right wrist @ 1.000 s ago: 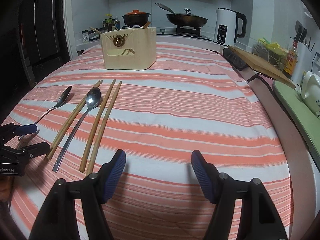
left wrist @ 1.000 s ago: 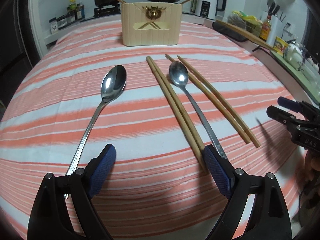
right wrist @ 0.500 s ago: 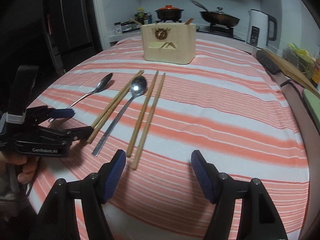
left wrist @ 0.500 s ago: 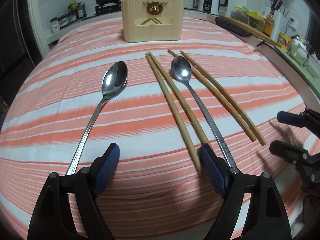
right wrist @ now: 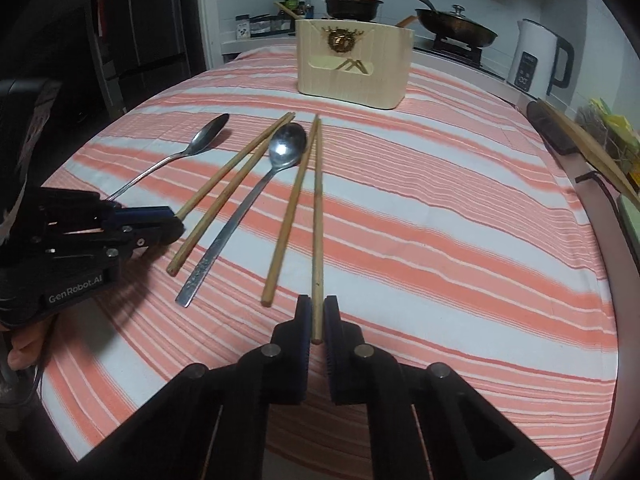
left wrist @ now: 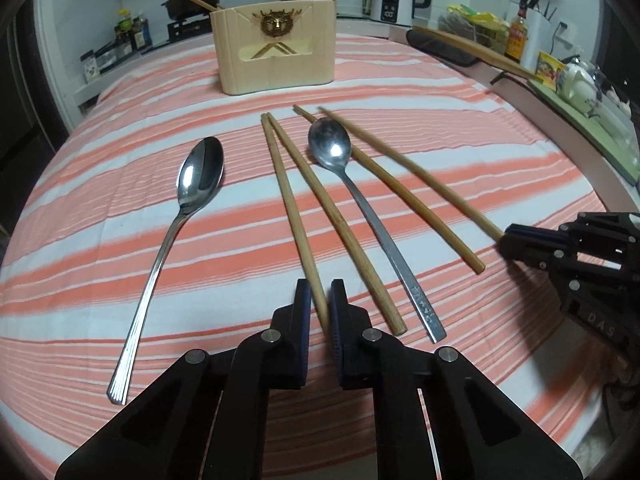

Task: Organize utensils

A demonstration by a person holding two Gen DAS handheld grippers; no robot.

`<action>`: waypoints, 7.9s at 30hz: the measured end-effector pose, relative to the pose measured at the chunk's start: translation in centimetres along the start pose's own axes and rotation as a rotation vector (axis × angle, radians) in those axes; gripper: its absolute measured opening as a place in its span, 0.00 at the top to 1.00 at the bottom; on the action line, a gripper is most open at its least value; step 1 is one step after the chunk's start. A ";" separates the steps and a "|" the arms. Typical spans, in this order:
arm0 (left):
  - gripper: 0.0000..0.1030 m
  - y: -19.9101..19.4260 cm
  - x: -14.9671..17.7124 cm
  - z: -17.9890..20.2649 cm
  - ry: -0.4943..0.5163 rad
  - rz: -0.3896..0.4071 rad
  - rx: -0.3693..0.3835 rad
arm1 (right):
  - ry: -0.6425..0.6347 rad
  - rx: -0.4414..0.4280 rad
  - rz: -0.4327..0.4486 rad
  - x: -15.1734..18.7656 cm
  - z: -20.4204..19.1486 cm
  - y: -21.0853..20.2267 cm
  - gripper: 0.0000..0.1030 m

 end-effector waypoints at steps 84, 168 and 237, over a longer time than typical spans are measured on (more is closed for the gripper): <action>0.35 -1.5 2.3 -3.4 0.011 -0.020 0.018 | 0.126 0.122 0.000 2.8 6.9 -1.1 0.44; 0.98 -24.0 -23.0 -5.6 -0.078 0.665 0.185 | 0.048 0.031 0.635 -20.8 3.9 -21.1 0.94; 0.14 -2.4 -0.7 0.1 -0.074 0.093 0.114 | 0.022 -0.051 0.075 -0.2 -1.2 -1.4 0.50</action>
Point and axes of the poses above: each gripper's, at about its wrist camera, not at the fingertips, and y roughly the way its jaws point, z to its right, x to its underside, the point moved 9 cm from there along y, roughly the way its jaws point, and after that the axes turned 5 degrees about -y, right-handed, at the moved point
